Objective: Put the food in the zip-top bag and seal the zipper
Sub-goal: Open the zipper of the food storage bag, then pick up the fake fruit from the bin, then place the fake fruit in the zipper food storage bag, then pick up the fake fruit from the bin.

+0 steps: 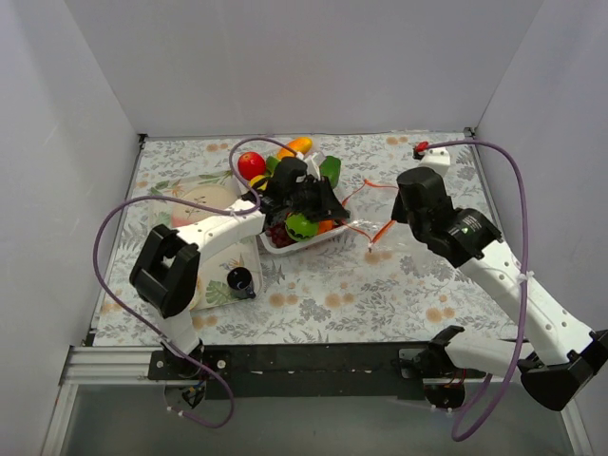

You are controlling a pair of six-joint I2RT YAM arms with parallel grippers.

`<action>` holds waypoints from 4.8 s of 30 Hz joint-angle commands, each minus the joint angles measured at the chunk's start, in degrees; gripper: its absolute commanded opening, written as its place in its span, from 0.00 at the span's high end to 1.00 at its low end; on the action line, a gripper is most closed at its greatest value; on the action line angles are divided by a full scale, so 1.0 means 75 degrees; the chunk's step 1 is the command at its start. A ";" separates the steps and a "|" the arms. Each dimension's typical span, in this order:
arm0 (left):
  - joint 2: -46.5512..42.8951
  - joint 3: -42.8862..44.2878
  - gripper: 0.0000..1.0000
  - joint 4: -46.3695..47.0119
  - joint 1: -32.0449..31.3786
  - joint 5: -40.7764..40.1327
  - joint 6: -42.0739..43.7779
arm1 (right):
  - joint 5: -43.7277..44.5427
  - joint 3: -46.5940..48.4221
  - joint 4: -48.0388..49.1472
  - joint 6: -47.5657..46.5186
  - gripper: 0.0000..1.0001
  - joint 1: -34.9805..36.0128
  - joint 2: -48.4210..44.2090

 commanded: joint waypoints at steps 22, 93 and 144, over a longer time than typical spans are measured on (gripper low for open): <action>-0.1585 0.0164 0.21 -0.1398 -0.0745 -0.1910 0.1552 | -0.0856 -0.1759 0.1391 0.0056 0.99 -0.0177 0.0567; -0.0005 0.0844 0.02 0.0405 -0.1695 -0.2196 0.0324 | -0.2956 -0.1197 0.0841 0.0748 0.99 -0.1032 -0.0030; 0.1365 0.2403 0.12 -0.2244 -0.1273 -0.7586 0.5094 | -0.3658 -0.1361 0.1321 0.0466 0.99 -0.1665 0.0040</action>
